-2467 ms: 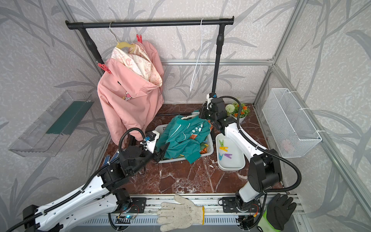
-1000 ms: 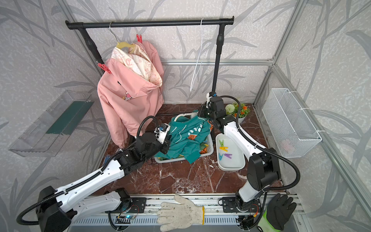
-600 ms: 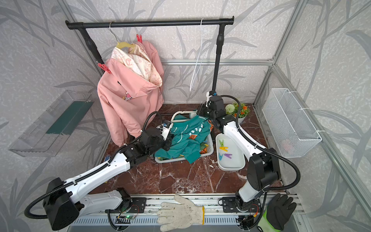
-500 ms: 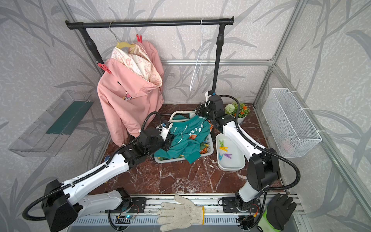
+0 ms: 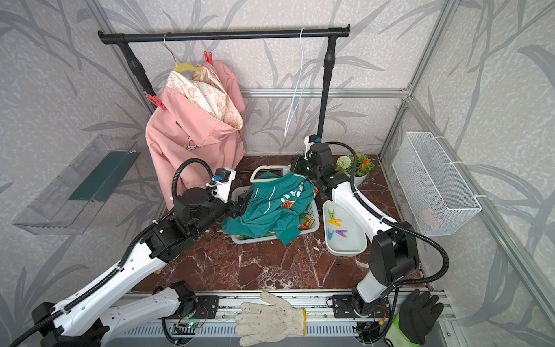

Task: Remove the clothespins securing jackets to the hanger
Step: Remove the jacket from the hanger.

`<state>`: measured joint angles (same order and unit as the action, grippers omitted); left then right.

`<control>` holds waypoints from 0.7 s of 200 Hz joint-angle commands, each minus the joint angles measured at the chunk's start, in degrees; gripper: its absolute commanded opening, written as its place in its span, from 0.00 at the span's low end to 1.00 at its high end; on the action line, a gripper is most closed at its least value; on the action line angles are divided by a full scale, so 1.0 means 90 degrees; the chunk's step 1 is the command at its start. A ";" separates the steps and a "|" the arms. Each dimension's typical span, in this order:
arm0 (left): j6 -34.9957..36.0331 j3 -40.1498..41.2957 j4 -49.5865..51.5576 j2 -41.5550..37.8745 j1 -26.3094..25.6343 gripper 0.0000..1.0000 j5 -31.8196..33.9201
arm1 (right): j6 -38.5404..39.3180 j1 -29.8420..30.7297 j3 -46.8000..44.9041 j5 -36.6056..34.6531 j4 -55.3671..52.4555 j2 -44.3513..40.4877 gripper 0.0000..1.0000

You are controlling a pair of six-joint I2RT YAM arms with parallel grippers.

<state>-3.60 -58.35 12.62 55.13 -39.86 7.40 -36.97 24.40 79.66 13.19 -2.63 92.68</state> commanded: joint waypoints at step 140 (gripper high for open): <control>0.0470 -0.2233 0.1632 0.1703 0.1225 0.37 -0.2013 | 0.0339 0.0196 0.1331 0.0932 0.0100 0.0745 0.00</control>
<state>-1.15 -75.31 22.83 69.63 -29.21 -8.71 -34.57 25.74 89.01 19.27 -2.98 97.65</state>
